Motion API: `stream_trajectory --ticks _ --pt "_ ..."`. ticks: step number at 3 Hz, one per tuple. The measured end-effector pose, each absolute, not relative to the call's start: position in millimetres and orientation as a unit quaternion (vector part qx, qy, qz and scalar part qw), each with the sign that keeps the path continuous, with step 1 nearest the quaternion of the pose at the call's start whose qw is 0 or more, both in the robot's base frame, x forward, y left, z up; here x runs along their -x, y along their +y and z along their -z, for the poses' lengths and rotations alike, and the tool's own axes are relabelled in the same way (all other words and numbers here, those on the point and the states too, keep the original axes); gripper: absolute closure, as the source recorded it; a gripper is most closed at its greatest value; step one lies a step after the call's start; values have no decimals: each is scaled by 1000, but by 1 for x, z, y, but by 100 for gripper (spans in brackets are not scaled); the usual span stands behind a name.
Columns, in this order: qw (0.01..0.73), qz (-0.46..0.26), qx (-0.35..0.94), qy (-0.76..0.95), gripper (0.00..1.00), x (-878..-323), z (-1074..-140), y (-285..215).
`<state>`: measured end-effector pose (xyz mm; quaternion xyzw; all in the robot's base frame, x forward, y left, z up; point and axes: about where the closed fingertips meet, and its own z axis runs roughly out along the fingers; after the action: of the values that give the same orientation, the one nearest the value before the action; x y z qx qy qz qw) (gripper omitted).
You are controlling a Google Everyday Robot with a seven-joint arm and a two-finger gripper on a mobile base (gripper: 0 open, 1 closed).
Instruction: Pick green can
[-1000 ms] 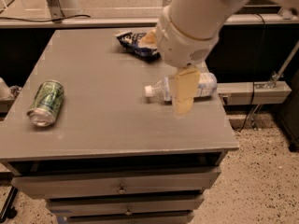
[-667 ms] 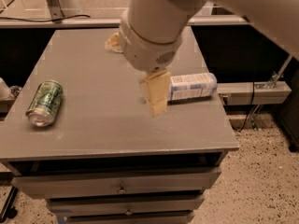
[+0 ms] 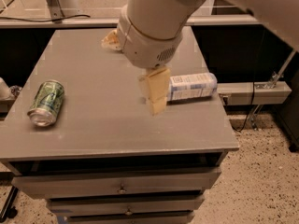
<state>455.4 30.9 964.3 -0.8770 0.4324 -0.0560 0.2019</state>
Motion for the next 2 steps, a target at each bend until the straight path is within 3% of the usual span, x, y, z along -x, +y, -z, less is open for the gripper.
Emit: stream_trajectory --ticks 2 --pt "235 33 924 299 0 -496 -960 107"
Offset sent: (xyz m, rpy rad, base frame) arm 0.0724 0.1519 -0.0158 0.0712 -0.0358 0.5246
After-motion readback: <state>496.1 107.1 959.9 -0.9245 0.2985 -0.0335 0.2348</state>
